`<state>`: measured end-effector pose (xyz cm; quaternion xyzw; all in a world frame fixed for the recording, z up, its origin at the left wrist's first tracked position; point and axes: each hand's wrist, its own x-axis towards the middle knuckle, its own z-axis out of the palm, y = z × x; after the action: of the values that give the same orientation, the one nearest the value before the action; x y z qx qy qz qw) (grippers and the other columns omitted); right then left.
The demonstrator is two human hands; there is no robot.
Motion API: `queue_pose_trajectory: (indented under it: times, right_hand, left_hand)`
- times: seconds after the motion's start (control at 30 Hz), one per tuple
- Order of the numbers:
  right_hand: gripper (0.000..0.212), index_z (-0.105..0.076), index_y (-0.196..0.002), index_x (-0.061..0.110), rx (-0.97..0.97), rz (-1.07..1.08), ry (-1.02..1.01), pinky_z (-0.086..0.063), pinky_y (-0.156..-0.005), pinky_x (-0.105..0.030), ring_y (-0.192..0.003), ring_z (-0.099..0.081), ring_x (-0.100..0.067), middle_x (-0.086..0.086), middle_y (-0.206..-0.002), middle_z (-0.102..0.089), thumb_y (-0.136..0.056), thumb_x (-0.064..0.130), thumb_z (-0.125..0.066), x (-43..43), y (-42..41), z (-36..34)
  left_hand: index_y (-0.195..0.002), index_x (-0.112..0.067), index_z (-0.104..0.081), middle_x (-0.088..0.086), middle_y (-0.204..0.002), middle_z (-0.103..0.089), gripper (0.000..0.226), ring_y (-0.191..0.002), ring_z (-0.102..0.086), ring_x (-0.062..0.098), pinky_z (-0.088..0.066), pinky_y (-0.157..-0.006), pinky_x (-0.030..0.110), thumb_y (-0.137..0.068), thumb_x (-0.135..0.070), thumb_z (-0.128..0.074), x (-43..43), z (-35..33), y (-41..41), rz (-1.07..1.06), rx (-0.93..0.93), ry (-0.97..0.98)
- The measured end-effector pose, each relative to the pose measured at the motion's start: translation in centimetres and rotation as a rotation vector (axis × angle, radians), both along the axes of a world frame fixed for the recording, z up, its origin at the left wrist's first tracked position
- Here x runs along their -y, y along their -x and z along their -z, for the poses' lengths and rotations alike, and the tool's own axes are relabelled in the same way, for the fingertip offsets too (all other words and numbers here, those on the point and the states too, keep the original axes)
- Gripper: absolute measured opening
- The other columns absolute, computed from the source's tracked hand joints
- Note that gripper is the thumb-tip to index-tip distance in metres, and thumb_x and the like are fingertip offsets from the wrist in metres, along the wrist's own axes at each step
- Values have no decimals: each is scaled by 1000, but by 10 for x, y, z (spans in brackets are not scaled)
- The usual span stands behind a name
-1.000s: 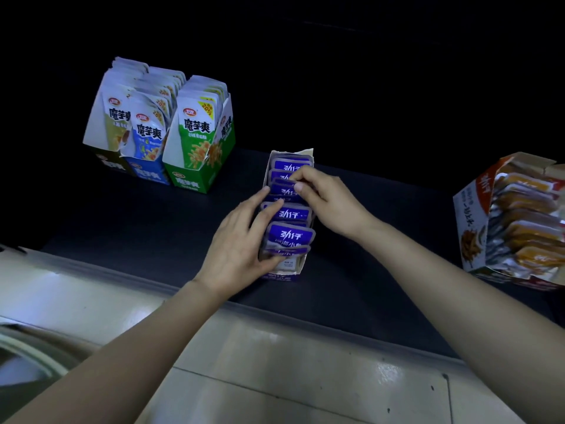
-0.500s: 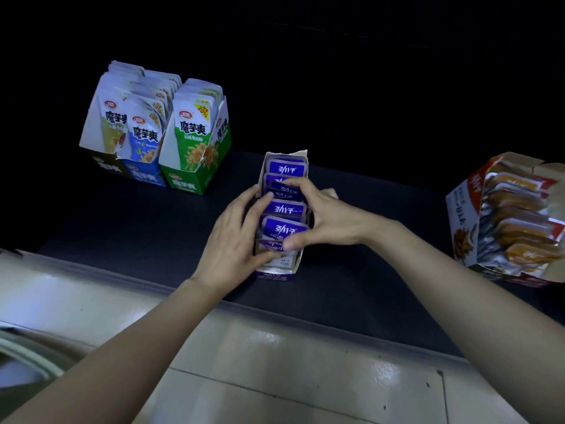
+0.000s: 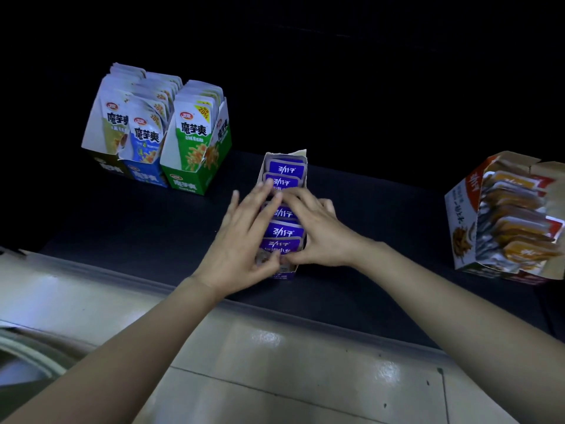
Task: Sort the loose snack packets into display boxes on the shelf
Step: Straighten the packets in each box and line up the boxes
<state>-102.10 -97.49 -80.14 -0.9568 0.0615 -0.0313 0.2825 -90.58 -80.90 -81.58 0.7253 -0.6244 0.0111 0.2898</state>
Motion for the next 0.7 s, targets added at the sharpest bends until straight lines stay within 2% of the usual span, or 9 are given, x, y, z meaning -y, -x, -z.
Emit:
queue_pose_trajectory:
  times: [0.1, 0.17, 0.3, 0.37, 0.43, 0.5, 0.57, 0.63, 0.7]
  right_hand:
    - [118, -2, -153, 23, -40, 43, -123, -10, -115, -32, -138, -21, -6, 2, -154, -20, -69, 39, -84, 6, 4, -3]
    - [118, -3, -152, 21, -56, 47, -183, -8, -118, -35, -141, -18, -7, 2, -157, -16, -70, 38, -85, 8, 5, -5]
    - [110, 5, -154, 31, -101, 63, -315, -5, -121, -41, -147, -3, -12, 11, -160, 6, -80, 44, -75, 8, 5, -6]
    - [96, 4, -154, 32, -61, 115, -396, -8, -122, -46, -146, -7, -8, 14, -160, 3, -87, 46, -62, 10, 7, -8]
    - [83, -3, -155, 28, 67, 161, -388, -13, -120, -52, -146, -10, -4, 10, -161, -4, -89, 41, -51, 10, 12, -7]
    - [72, -16, -154, 21, 212, 232, -361, -26, -115, -53, -144, -23, -6, 5, -157, -21, -90, 39, -45, 8, 18, -2]
    - [67, -27, -150, 17, 291, 335, -321, -34, -109, -50, -135, -37, -5, 3, -148, -36, -91, 44, -42, 3, 25, 5]
    - [69, -27, -151, 15, 286, 383, -315, -32, -112, -47, -135, -36, -3, 6, -148, -37, -92, 50, -39, -8, 30, 12]
    - [78, -11, -154, 17, 200, 322, -317, -21, -119, -40, -141, -24, 0, 8, -156, -25, -91, 55, -36, -23, 32, 19]
  left_hand:
    - [-151, -5, -28, 11, -162, -15, 82, -151, -12, 23, -19, -118, 57, -84, -44, -54, 6, 2, -6, -24, -32, -47]
    - [-151, -6, -31, 10, -163, -13, 81, -150, -13, 24, -22, -118, 56, -85, -46, -55, 4, 5, -12, -17, -30, -48]
    - [-154, -10, -22, 6, -164, -3, 87, -150, -13, 21, -27, -117, 40, -86, -54, -54, 0, 11, -10, -70, -116, -47]
    - [-155, -13, -22, 3, -164, -6, 86, -149, -17, 19, -31, -116, 41, -86, -55, -52, -3, 13, -10, -77, -145, -54]
    - [-155, -15, -23, 0, -164, -7, 85, -149, -19, 19, -33, -115, 46, -86, -55, -52, -4, 13, -12, -68, -159, -62]
    - [-155, -17, -22, -4, -164, -6, 86, -148, -18, 15, -35, -114, 44, -85, -57, -52, -6, 13, -12, -69, -206, -75]
    - [-156, -20, -18, -10, -164, -4, 88, -148, -16, 9, -36, -113, 38, -84, -60, -50, -7, 13, -11, -63, -250, -87]
    - [-156, -22, -13, -13, -163, 0, 90, -148, -14, 7, -35, -113, 36, -84, -60, -51, -8, 14, -10, -58, -276, -92]
    - [-157, -22, -3, -11, -164, 5, 95, -149, -8, 6, -30, -116, 36, -84, -57, -53, -6, 15, -6, -43, -326, -92]
